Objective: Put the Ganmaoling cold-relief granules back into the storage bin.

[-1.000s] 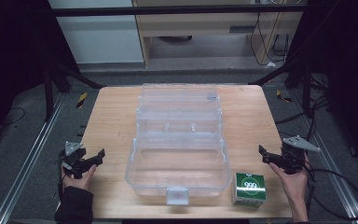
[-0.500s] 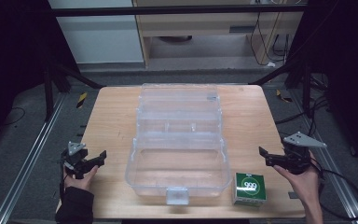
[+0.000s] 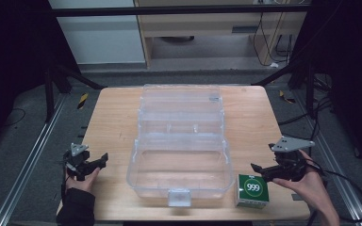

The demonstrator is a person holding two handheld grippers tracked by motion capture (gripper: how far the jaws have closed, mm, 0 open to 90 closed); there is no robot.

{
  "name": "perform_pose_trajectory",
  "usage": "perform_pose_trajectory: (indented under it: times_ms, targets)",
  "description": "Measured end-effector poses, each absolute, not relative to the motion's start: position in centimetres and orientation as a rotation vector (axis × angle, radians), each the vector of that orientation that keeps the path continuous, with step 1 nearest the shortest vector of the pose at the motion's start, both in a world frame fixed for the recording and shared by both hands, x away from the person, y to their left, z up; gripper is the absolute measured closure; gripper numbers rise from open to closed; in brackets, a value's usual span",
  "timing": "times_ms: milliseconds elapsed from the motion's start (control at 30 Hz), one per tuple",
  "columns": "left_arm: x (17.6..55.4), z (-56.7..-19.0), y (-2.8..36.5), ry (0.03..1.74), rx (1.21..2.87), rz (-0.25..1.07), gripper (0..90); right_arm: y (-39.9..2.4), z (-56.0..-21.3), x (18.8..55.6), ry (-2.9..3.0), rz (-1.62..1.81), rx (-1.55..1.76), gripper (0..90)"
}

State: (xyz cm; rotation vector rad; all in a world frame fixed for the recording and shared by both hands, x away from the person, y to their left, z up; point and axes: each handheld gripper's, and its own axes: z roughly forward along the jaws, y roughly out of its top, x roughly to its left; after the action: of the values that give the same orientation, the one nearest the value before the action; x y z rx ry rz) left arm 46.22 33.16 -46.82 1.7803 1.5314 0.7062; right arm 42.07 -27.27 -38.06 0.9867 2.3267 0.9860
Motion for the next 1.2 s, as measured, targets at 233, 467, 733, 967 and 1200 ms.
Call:
perform_pose_trajectory:
  times_ms: [233,467,733,967,1200]
  targets:
    - [46.2,-46.9,33.1,1.526,1.794,0.707,24.5,-26.2,-38.3,41.6,2.437,0.924,0.914,5.7]
    - [46.2,-46.9,33.0,1.525,1.8,0.71,24.4,-25.8,-38.8,41.3,2.51,0.892,0.874,5.2]
    - [46.3,-47.0,33.0,1.522,1.81,0.708,24.4,-25.2,-39.5,40.9,2.606,0.843,0.821,4.3]
    - [46.3,-47.0,33.0,1.522,1.816,0.707,24.4,-24.8,-40.0,40.7,2.671,0.809,0.776,3.7]
    - [46.3,-46.9,33.0,1.522,1.817,0.711,24.4,-24.4,-40.1,40.6,2.731,0.766,0.707,2.6]
